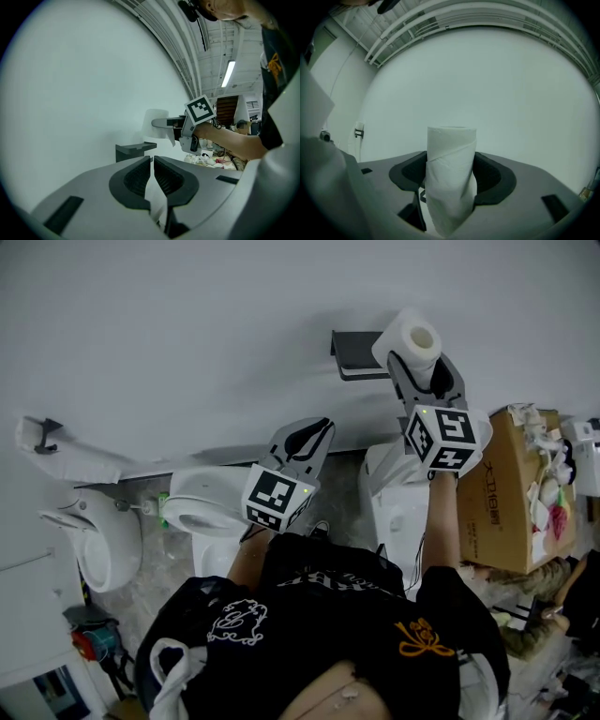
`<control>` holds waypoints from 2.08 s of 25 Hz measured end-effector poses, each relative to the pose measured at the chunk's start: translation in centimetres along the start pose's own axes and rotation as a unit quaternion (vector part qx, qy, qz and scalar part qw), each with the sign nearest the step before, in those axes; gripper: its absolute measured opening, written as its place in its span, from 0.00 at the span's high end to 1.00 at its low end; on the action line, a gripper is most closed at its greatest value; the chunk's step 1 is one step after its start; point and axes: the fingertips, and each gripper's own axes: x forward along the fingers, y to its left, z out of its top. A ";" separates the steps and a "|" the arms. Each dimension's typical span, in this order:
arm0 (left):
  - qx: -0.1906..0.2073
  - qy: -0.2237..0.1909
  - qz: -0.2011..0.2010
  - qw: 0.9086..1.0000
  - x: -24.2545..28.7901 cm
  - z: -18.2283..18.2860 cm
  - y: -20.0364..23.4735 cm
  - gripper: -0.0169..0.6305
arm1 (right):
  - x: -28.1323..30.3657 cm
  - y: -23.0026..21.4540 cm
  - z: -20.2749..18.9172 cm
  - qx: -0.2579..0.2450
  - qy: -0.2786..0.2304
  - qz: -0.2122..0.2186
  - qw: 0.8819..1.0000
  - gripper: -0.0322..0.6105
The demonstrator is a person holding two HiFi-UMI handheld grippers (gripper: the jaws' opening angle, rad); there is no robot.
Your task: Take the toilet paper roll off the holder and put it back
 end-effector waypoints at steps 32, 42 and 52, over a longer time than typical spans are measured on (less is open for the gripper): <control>-0.020 0.034 0.136 0.990 -10.5 -2.0 -12.3 0.92 | -20.2 8.4 -16.0 0.051 0.120 0.133 0.983 0.47; -0.026 0.032 0.122 0.992 -8.9 -1.9 -12.9 0.92 | -21.4 7.4 -18.4 0.057 0.144 0.122 0.980 0.47; -0.017 0.031 0.121 0.992 -7.7 -1.3 -10.9 0.92 | -17.5 5.5 -14.2 0.027 0.109 0.131 0.985 0.47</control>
